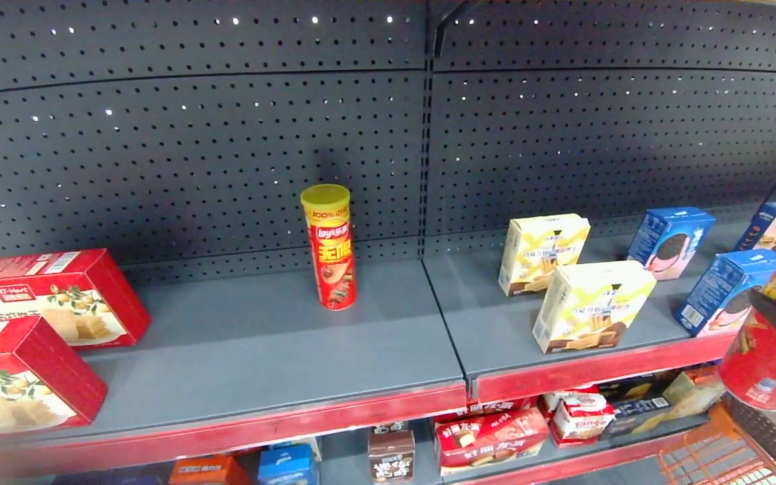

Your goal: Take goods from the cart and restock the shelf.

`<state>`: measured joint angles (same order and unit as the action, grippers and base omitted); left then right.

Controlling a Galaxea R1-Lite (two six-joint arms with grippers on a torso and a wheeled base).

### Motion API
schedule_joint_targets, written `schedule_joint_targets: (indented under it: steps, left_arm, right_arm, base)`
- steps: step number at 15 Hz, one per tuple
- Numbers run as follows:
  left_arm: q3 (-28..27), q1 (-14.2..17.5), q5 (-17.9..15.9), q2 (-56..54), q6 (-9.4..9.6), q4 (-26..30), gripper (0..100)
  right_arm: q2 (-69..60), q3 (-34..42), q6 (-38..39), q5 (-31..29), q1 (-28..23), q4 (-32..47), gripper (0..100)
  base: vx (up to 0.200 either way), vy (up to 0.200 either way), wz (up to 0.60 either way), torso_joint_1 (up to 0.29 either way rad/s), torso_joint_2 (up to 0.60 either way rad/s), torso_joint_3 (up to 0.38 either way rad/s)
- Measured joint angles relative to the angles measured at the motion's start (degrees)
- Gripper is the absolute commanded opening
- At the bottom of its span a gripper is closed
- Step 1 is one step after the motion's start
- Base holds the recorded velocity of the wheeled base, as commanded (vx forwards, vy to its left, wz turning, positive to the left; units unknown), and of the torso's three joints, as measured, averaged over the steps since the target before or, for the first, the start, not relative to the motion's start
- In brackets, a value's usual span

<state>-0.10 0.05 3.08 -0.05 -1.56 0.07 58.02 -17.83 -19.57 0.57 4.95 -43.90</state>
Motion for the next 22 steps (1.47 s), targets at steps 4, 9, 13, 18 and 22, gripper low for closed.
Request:
schedule_joint_targets:
  steps: [4, 9, 13, 18, 22]
  left_arm:
    - [0.0, 0.1, 0.0, 0.0, 0.01, 0.0, 100]
    - [0.0, 0.1, 0.1, 0.0, 0.0, 0.1, 100]
    - [0.0, 0.1, 0.1, 0.0, 0.01, 0.0, 100]
    - [0.0, 0.1, 0.1, 0.0, 0.01, 0.0, 100]
    - [0.0, 0.1, 0.0, 0.0, 0.0, 0.0, 100]
  right_arm:
    - [-0.2, 0.0, 0.2, 0.0, 1.0, -0.1, 0]
    - [-0.6, 0.0, 0.2, 0.0, 3.4, -0.1, 0]
    - [-0.7, 0.0, 0.2, 0.0, 3.6, -0.1, 0]
    - [-0.9, 0.0, 0.1, -0.1, 4.8, 0.1, 0]
    - [-1.2, -0.3, -1.6, -0.1, 5.7, 0.0, 0]
  base:
    - [0.0, 0.0, 0.0, 0.0, 0.0, 0.0]
    - [0.0, 0.0, -0.36, -0.121, 0.28, 0.156]
    - [0.0, 0.0, 0.0, -0.013, 0.03, 0.019]
    - [0.0, 0.0, 0.0, 0.0, 0.0, 0.0]
    - [0.0, 0.0, 0.0, 0.0, 0.0, 0.0]
